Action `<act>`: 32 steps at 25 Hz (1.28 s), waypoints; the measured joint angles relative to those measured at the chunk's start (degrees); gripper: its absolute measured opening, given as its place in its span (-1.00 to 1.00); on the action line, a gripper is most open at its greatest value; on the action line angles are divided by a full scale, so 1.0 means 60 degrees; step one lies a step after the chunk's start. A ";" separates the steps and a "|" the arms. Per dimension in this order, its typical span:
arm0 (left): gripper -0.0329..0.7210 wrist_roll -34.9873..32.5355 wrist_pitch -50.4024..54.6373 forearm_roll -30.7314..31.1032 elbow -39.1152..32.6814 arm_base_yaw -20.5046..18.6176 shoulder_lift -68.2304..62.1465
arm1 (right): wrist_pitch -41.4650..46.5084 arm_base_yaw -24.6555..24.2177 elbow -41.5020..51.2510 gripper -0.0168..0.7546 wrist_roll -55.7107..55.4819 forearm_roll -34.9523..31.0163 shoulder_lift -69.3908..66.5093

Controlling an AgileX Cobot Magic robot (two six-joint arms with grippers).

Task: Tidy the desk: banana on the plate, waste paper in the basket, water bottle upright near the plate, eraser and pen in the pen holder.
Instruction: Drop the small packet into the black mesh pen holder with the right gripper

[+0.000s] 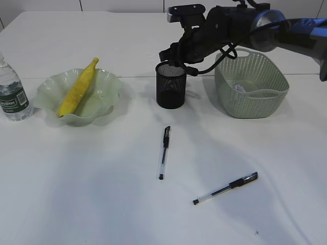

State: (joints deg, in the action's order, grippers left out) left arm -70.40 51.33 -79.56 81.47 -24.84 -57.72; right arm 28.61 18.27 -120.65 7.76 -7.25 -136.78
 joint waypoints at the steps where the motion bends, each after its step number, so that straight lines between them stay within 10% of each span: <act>1: 0.57 0.0000 0.0000 0.0000 0.0000 0.0000 0.0000 | -0.0045 0.0000 0.0000 -0.22 0.0000 0.0000 0.0000; 32: 0.57 0.0000 0.0000 0.0000 0.0000 0.0000 0.0000 | -0.0405 -0.0239 0.0000 -0.05 -0.0020 -0.0429 -0.0154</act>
State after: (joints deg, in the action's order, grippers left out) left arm -70.40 51.33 -79.56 81.47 -24.84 -57.72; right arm 26.18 16.83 -120.65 7.64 -9.82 -137.70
